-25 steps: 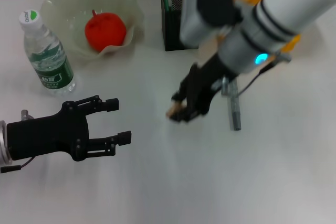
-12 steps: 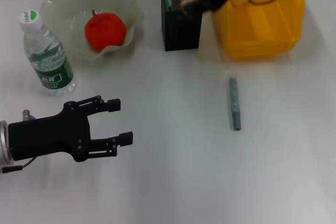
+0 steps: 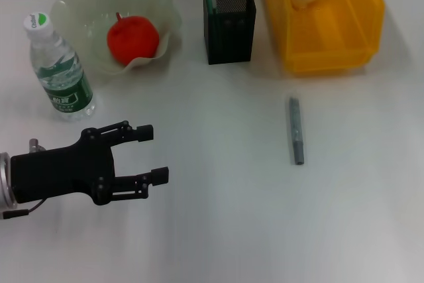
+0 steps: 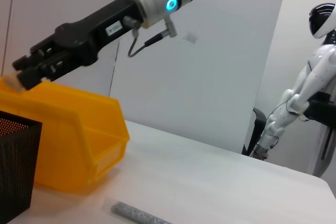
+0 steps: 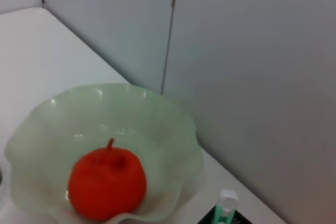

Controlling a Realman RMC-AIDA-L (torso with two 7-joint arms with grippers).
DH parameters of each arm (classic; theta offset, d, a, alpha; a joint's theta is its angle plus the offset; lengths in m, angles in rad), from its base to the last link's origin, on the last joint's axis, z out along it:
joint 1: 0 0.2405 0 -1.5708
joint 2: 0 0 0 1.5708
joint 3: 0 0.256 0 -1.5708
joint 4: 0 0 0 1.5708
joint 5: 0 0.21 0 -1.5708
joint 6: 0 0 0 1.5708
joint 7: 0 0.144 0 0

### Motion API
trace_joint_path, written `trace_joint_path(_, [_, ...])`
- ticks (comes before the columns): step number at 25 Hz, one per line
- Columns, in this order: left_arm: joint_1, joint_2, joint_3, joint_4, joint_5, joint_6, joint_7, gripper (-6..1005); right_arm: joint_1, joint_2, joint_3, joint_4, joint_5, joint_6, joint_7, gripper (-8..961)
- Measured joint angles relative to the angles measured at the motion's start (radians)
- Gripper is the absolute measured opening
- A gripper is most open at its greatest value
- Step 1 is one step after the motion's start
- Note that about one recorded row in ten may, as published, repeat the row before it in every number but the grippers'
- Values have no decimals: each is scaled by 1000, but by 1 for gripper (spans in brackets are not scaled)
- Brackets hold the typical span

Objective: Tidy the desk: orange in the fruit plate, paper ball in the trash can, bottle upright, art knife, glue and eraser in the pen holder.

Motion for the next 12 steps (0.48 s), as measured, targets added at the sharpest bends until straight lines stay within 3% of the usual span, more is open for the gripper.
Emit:
trace_joint_path(5, [0,-1,-1,0,0,0,2,841,7,2,-62,52,3,81,-1,514])
trace_joint_path(12, [0,-1,-1,0,0,0,2,841,5,5,-66,55,8,87,-1,525])
